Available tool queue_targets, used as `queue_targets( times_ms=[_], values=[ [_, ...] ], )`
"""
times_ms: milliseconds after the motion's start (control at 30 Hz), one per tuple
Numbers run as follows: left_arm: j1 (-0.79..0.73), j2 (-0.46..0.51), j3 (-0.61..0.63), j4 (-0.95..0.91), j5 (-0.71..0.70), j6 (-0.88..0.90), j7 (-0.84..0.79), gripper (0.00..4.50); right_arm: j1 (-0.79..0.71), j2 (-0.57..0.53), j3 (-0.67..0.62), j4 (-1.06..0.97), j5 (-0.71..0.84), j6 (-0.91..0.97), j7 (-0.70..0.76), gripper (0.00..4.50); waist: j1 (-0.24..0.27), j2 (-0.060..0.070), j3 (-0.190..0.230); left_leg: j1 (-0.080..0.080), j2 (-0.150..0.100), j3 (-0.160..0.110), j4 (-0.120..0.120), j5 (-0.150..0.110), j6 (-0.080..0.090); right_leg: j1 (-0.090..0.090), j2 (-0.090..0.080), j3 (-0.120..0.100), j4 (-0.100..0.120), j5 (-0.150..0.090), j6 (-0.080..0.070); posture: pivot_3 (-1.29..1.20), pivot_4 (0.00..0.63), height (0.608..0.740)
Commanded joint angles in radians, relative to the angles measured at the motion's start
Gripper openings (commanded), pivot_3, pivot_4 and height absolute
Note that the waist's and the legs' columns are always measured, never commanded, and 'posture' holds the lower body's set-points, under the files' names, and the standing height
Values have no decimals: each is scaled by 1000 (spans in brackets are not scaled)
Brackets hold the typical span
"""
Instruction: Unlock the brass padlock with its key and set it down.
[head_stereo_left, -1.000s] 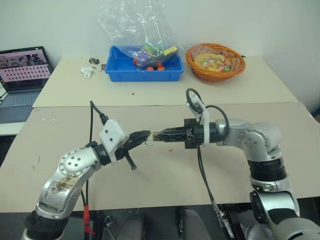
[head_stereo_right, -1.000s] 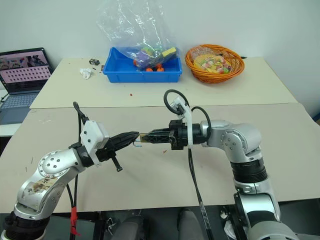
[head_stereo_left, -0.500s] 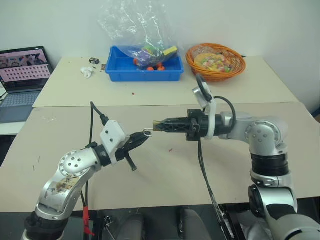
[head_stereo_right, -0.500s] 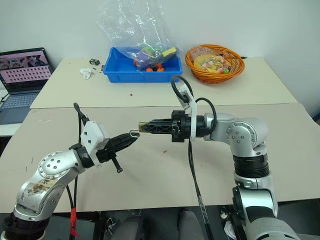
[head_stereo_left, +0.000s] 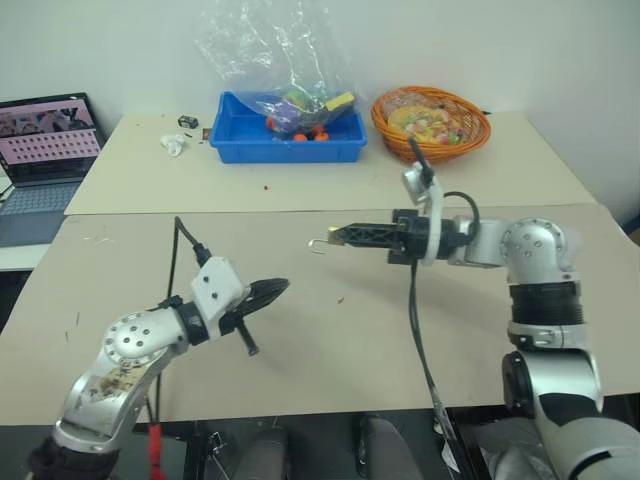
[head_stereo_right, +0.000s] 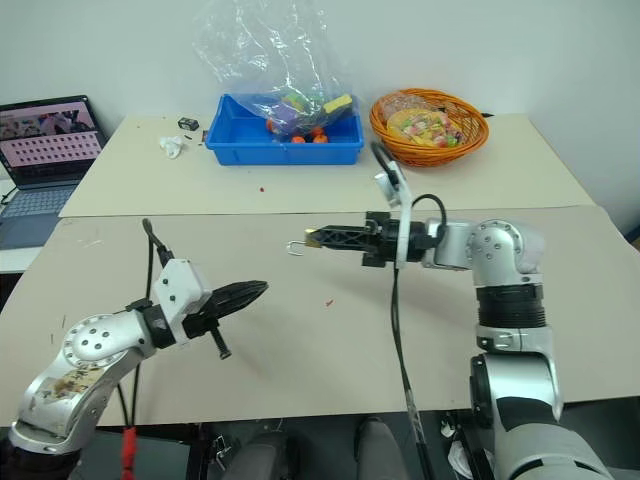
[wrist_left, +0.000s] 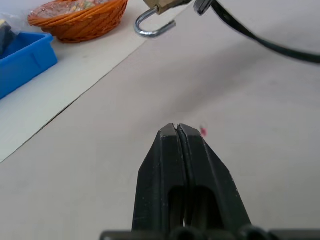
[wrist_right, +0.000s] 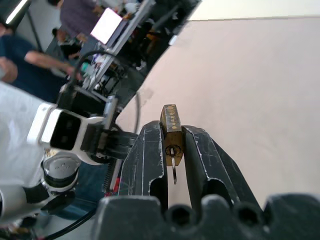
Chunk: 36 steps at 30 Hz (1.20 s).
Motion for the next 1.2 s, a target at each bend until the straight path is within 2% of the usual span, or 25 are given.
queue_targets(
  times_ms=[33,267,600,667,1000,1200],
  values=[
    [-3,35,25,-5,43,-162,-77,55,21,-19,77,34,-35,65,40,122,1,0,0,0,0,0,0,0,0,0,0,0,0,0,0,0,150,728],
    [-40,51,-1,41,89,-286,-137,55,32,-7,155,91,-88,90,95,122,1,0,0,0,0,0,0,0,0,0,-1,0,0,0,0,0,150,728],
    [-88,36,-30,33,65,-168,-120,55,74,-17,203,148,-193,17,138,122,1,0,0,0,0,0,0,0,0,0,0,0,0,0,0,0,150,728],
    [-104,28,-38,29,62,-140,-114,0,85,-16,210,157,-215,-5,146,1155,1,0,0,0,0,0,1,0,0,0,0,0,0,0,0,0,150,728],
    [-135,13,-55,21,59,-107,-111,0,107,-29,212,152,-278,-75,186,4460,-1,0,0,3,0,0,1,0,0,4,0,0,1,0,1,0,150,728],
    [-136,-10,-49,9,14,-46,-102,0,153,-146,265,80,-324,-166,285,4460,5,1,0,12,0,-2,1,-1,1,15,-1,-1,0,-3,4,0,150,728]
  ],
)
